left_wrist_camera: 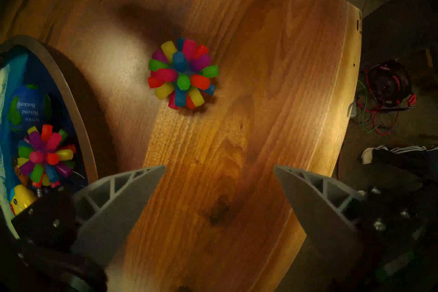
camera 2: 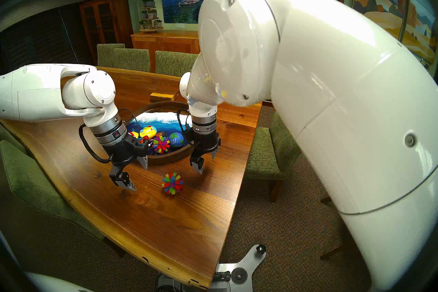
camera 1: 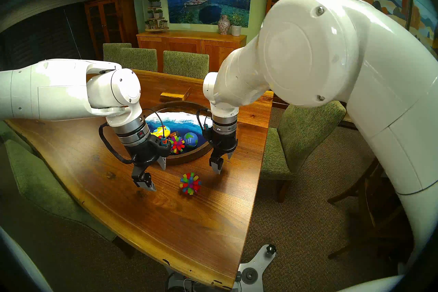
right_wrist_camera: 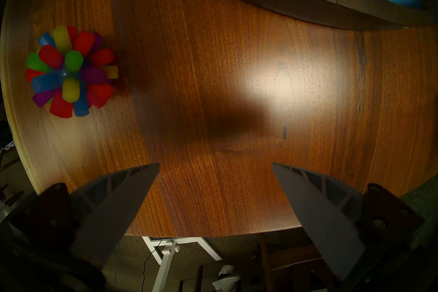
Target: Put toys in center tray
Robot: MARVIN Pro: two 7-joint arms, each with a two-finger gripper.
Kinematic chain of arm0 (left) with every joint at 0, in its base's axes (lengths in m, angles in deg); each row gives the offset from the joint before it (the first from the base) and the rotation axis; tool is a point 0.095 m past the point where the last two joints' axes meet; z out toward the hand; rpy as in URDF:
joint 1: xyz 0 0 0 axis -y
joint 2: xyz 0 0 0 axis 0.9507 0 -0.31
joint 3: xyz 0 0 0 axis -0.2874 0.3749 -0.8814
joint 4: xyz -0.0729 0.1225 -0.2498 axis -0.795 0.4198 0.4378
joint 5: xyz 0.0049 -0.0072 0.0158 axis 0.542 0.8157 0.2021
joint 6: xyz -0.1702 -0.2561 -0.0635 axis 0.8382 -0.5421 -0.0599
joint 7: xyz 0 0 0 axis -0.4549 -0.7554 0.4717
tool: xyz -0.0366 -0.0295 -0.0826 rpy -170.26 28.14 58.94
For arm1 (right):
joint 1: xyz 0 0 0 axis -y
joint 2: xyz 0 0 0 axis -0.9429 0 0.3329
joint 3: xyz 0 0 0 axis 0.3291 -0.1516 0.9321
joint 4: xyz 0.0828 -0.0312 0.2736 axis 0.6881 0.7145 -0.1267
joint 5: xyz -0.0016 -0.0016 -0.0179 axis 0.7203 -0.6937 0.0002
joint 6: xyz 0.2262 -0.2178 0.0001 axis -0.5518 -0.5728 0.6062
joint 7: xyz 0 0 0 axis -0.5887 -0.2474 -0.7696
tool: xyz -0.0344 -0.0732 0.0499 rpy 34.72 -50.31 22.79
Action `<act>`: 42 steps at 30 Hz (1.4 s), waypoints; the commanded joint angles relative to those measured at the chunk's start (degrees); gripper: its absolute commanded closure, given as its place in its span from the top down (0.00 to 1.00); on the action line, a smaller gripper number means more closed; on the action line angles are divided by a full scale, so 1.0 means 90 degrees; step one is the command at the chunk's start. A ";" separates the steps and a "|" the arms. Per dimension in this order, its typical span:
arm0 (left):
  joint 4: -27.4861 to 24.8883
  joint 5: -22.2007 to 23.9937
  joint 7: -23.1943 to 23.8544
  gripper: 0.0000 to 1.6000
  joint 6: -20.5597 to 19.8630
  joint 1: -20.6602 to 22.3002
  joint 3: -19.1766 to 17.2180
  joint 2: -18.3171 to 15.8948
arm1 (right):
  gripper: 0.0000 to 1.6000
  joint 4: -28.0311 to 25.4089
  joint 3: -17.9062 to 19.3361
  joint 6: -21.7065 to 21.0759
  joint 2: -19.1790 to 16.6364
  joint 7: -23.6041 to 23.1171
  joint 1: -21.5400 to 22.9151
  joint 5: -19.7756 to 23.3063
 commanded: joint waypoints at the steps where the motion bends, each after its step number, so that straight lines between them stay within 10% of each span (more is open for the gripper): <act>1: -0.0625 0.0018 -0.0617 1.00 -0.0628 0.0412 -0.0174 -0.0546 | 1.00 0.0103 -0.0002 -0.0002 -0.0019 -0.0006 0.0217 0.0006; 15: -0.1787 0.0029 -0.1794 1.00 -0.2492 0.0896 -0.0129 -0.1864 | 1.00 0.0083 0.0005 -0.0007 -0.0018 -0.0019 0.0253 0.0009; 23: -0.1704 0.0090 -0.1671 1.00 -0.2340 0.0850 -0.0097 -0.2140 | 1.00 0.0069 0.0009 -0.0006 -0.0017 -0.0017 0.0268 0.0013; 42: -0.1353 0.0897 -0.2042 1.00 -0.1770 0.0157 -0.0319 -0.1125 | 1.00 0.0067 0.0010 -0.0005 -0.0018 -0.0015 0.0268 0.0013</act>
